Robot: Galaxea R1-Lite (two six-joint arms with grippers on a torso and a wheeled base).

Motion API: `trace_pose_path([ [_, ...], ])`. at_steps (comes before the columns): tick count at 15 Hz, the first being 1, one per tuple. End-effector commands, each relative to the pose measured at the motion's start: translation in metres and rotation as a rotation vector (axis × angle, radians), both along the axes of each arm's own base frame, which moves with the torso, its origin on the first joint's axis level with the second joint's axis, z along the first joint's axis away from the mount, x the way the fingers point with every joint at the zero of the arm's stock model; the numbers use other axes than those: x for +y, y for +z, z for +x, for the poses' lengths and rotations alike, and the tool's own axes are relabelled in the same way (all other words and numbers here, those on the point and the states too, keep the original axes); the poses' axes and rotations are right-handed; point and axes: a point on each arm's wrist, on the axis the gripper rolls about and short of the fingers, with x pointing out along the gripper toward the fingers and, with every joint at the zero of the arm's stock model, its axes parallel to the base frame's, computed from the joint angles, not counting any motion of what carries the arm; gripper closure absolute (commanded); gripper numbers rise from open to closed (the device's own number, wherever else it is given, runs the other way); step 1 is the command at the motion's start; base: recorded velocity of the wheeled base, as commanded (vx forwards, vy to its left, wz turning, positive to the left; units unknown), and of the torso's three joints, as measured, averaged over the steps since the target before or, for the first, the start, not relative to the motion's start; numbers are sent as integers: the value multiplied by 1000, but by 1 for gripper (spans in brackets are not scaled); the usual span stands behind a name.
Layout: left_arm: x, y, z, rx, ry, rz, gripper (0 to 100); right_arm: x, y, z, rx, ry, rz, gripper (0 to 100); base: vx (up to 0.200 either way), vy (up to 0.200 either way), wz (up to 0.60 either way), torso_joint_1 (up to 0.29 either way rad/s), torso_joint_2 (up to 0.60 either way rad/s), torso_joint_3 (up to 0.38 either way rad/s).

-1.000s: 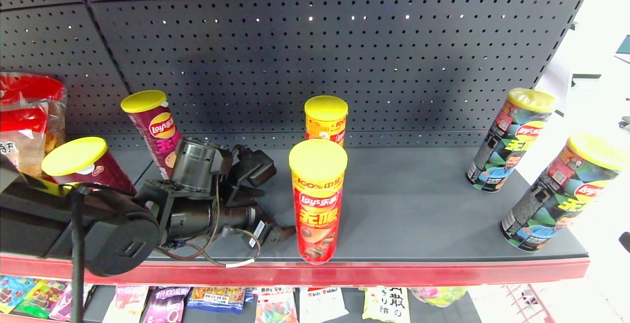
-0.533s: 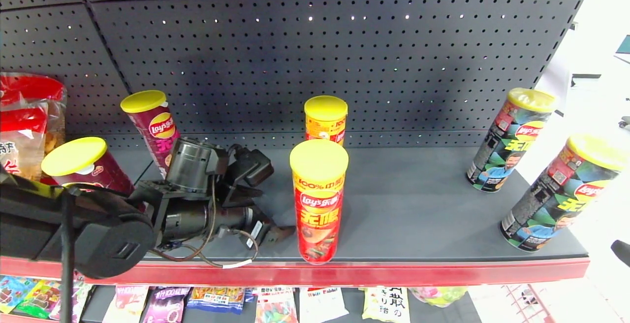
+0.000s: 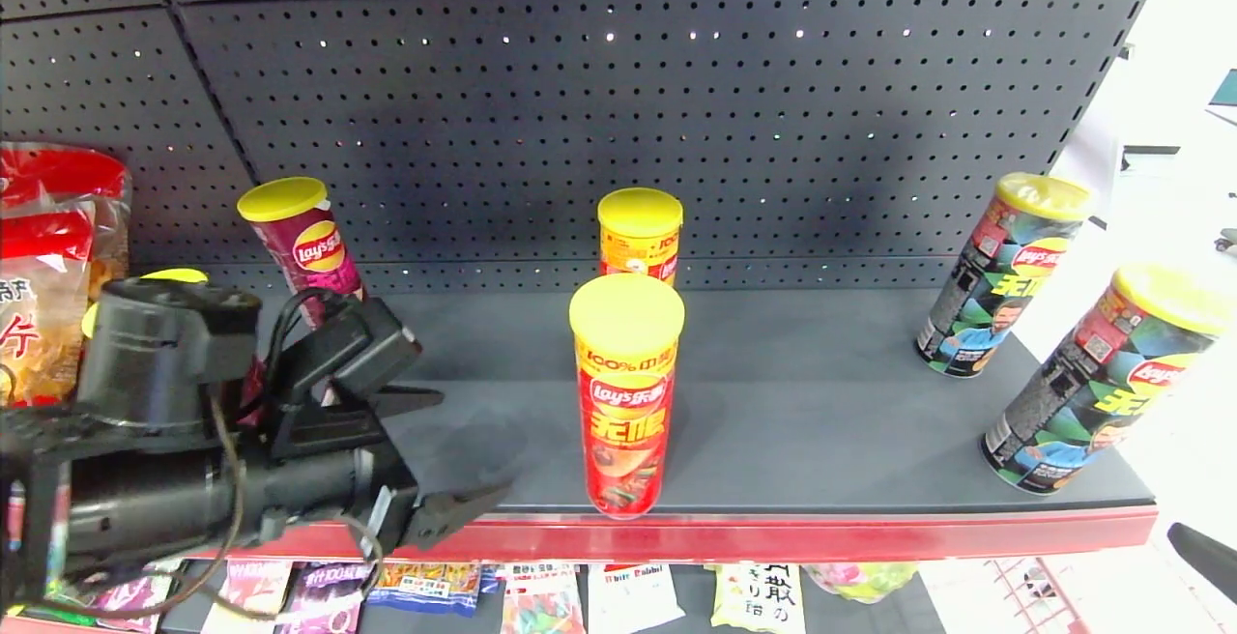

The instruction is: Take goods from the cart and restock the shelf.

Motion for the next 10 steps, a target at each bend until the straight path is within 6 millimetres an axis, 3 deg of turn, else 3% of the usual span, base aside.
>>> trace_pose_path([
  [1, 33, 21, -80, -88, -82, -75, 0, -1, -6, 2, 20, -39, -13, 0, 0, 0, 0, 0, 0, 0],
  [3, 59, 31, -124, -126, -50, -98, 0, -4, -12, 1, 20, -98, -49, 0, 0, 0, 0, 0, 0, 0],
  [4, 79, 31, -154, -155, 91, -128, 0, -7, -12, 0, 5, -174, -76, 0, 0, 0, 0, 0, 0, 0],
  [5, 79, 31, -154, -155, 91, -128, 0, -7, -12, 0, 5, -174, -76, 0, 0, 0, 0, 0, 0, 0],
  [6, 108, 10, -218, -181, 331, -185, 0, -13, -17, -5, 4, -314, -87, 0, 0, 0, 0, 0, 0, 0],
  [7, 118, -3, -249, -182, 393, -178, 0, -16, -22, -15, 11, -357, -89, 0, 0, 0, 0, 0, 0, 0],
  [9, 126, -19, -277, -143, 542, -153, 0, -20, -34, -44, 59, -396, -103, 0, 0, 0, 0, 0, 0, 0],
  [10, 127, -18, -276, -136, 630, -202, 0, -21, -40, -55, 77, -397, -109, 0, 0, 0, 0, 0, 0, 0],
])
